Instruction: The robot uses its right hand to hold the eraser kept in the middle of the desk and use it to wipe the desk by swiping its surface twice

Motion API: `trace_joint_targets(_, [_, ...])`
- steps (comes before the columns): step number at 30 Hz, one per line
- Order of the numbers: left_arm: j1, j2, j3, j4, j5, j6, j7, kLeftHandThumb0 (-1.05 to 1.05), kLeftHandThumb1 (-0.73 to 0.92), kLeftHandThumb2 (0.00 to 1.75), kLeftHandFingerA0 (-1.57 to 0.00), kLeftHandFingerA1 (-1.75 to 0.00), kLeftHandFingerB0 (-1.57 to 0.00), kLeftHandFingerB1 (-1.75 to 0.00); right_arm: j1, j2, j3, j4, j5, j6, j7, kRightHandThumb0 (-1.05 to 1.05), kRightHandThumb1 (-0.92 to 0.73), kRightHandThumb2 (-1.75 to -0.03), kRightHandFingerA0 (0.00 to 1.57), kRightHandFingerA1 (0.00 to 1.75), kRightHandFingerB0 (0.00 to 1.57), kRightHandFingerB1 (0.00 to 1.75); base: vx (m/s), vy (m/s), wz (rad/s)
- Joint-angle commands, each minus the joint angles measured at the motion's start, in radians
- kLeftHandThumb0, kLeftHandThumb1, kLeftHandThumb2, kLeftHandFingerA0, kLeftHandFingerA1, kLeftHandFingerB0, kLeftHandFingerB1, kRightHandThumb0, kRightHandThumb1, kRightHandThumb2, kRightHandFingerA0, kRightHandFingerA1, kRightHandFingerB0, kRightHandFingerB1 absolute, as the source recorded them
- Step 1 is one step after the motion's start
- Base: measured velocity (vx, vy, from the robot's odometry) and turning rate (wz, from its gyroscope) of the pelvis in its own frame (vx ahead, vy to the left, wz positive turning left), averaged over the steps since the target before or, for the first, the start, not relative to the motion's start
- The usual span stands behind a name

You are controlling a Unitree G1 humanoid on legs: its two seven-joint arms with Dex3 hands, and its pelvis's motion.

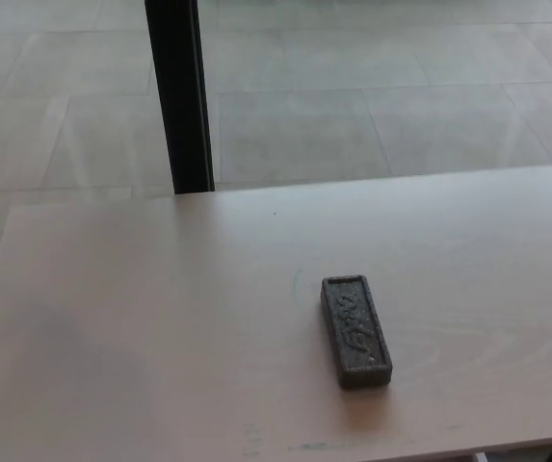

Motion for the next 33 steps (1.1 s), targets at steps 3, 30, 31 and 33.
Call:
trace_joint_targets(3, [-0.026,0.044,0.129,-0.009,-0.100,0.027,0.084,-0.49,0.41,0.89,-0.59,-0.84,-0.45,-0.68,-0.315,-0.185,-0.193,-0.231,0.215,0.143,-0.123,-0.39,-0.68,-0.68,1.26,0.89,0.77,0.63,0.00,0.000,0.00])
trace_joint_targets(30, [-0.042,0.037,0.161,-0.009,-0.117,0.039,0.077,-0.46,0.39,0.88,-0.59,-0.85,-0.45,-0.70,-0.799,0.185,0.538,-0.537,0.053,0.287,-0.018,-0.31,-0.55,-1.07,1.05,1.75,0.85,1.46,0.00,0.000,0.00])
trace_joint_targets(31, [-0.039,0.040,0.153,-0.011,-0.110,0.039,0.077,-0.49,0.40,0.88,-0.59,-0.85,-0.45,-0.69,-0.788,0.200,0.567,-0.552,0.041,0.310,-0.028,-0.34,-0.54,-1.05,1.03,1.75,0.84,1.46,0.00,0.000,0.00])
trace_joint_targets(33, [-0.037,0.042,0.151,-0.011,-0.114,0.035,0.076,-0.44,0.57,0.57,-0.55,-0.95,-0.53,-0.71,-0.777,0.216,0.604,-0.552,0.028,0.313,-0.030,-0.35,-0.55,-1.05,1.02,1.75,0.82,1.50,0.00,0.000,0.00])
